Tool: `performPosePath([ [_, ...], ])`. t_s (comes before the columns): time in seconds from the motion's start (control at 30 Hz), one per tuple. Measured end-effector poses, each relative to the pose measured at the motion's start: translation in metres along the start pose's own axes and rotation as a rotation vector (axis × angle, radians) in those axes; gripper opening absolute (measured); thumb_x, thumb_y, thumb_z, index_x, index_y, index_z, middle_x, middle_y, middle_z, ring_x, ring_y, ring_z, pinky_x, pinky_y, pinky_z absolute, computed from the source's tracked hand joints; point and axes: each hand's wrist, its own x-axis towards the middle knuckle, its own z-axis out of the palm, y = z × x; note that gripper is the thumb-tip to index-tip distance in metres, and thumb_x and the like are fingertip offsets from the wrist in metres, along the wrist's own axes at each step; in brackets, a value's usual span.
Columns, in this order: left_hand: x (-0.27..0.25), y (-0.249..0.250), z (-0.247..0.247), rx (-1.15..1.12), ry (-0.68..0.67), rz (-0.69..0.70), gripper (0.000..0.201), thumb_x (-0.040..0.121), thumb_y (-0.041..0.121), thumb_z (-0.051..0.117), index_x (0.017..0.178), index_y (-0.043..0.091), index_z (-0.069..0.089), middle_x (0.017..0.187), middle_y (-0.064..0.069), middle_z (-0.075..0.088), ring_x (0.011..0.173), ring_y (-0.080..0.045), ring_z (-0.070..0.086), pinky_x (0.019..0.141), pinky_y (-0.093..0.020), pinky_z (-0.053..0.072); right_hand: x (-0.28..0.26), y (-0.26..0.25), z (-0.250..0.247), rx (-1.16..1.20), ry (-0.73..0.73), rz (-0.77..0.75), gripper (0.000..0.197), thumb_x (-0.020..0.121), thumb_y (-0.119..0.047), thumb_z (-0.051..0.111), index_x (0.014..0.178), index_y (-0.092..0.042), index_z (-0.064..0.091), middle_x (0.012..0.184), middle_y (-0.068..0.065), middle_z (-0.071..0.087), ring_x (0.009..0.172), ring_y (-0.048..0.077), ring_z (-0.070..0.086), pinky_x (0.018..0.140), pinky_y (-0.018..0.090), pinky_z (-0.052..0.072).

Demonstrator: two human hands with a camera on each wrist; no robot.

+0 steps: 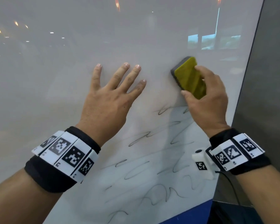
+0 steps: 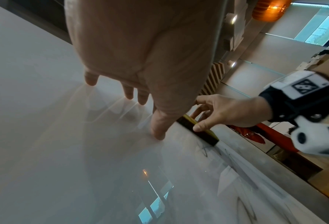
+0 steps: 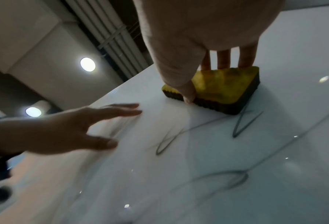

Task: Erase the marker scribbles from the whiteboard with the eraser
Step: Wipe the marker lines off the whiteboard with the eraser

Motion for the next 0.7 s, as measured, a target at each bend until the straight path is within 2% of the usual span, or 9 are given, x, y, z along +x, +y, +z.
performPosePath([
  [0.07,-0.009,-0.005,0.002,-0.006,0.009,-0.007,0.063,0.095,0.024,0.057,0.153,0.025,0.032,0.164,-0.004,0.02,0.15,-0.026,0.02,0.114,-0.067,0.016,-0.005,-0.006,0.006,0.011,0.041,0.058,0.067,0.08,-0.021,0.077,0.141,-0.024,0.052,0.117,0.006,0.058,0.107,0.028,0.053,0.09,0.026,0.04],
  [0.13,-0.014,-0.007,0.002,-0.008,0.015,-0.008,0.062,0.096,0.027,0.056,0.153,0.025,0.032,0.164,-0.005,0.021,0.15,-0.026,0.02,0.114,-0.066,0.016,-0.022,-0.023,0.017,0.025,0.028,0.05,0.068,0.077,-0.019,0.079,0.14,-0.024,0.054,0.114,0.006,0.058,0.105,0.027,0.053,0.087,0.02,0.036],
  [0.23,-0.016,-0.008,0.004,-0.008,0.021,-0.01,0.063,0.096,0.029,0.057,0.153,0.025,0.033,0.164,-0.005,0.021,0.15,-0.027,0.02,0.114,-0.066,0.016,-0.045,-0.042,0.028,-0.007,-0.067,-0.069,0.069,0.074,-0.017,0.082,0.137,-0.024,0.057,0.111,0.0,0.059,0.099,0.022,0.051,0.082,0.024,0.041],
  [0.33,-0.016,-0.009,0.004,-0.023,0.027,-0.01,0.064,0.094,0.028,0.061,0.152,0.024,0.035,0.163,-0.006,0.023,0.15,-0.027,0.022,0.114,-0.066,0.017,-0.037,-0.034,0.02,-0.052,-0.101,-0.118,0.067,0.073,-0.018,0.083,0.134,-0.024,0.059,0.11,0.0,0.06,0.097,0.023,0.051,0.082,0.029,0.044],
  [0.47,-0.015,-0.01,0.003,-0.021,0.025,-0.008,0.065,0.09,0.026,0.064,0.15,0.024,0.037,0.161,-0.007,0.026,0.148,-0.028,0.025,0.113,-0.067,0.019,-0.023,-0.022,0.012,-0.009,-0.014,0.091,0.062,0.079,-0.024,0.08,0.136,-0.024,0.056,0.113,0.006,0.059,0.103,0.027,0.053,0.085,0.035,0.046],
  [0.53,-0.013,-0.009,0.003,-0.017,0.018,-0.008,0.066,0.089,0.023,0.064,0.149,0.023,0.037,0.161,-0.007,0.026,0.148,-0.029,0.025,0.112,-0.067,0.019,-0.032,-0.033,0.019,0.008,0.006,0.127,0.062,0.078,-0.024,0.081,0.135,-0.023,0.056,0.113,0.006,0.059,0.103,0.027,0.053,0.084,0.035,0.047],
  [0.6,-0.012,-0.009,0.002,-0.015,0.011,-0.011,0.068,0.088,0.022,0.065,0.149,0.023,0.037,0.161,-0.007,0.025,0.148,-0.028,0.023,0.112,-0.067,0.018,-0.05,-0.052,0.03,0.015,-0.031,0.076,0.064,0.076,-0.021,0.081,0.134,-0.022,0.057,0.111,0.005,0.059,0.101,0.026,0.053,0.083,0.031,0.044],
  [0.7,-0.016,-0.01,0.002,-0.011,0.005,-0.006,0.069,0.088,0.023,0.066,0.15,0.023,0.034,0.162,-0.007,0.022,0.149,-0.028,0.022,0.113,-0.065,0.018,-0.074,-0.067,0.037,-0.031,-0.126,-0.079,0.064,0.073,-0.018,0.082,0.132,-0.021,0.059,0.108,0.002,0.06,0.096,0.025,0.052,0.077,0.032,0.047],
])
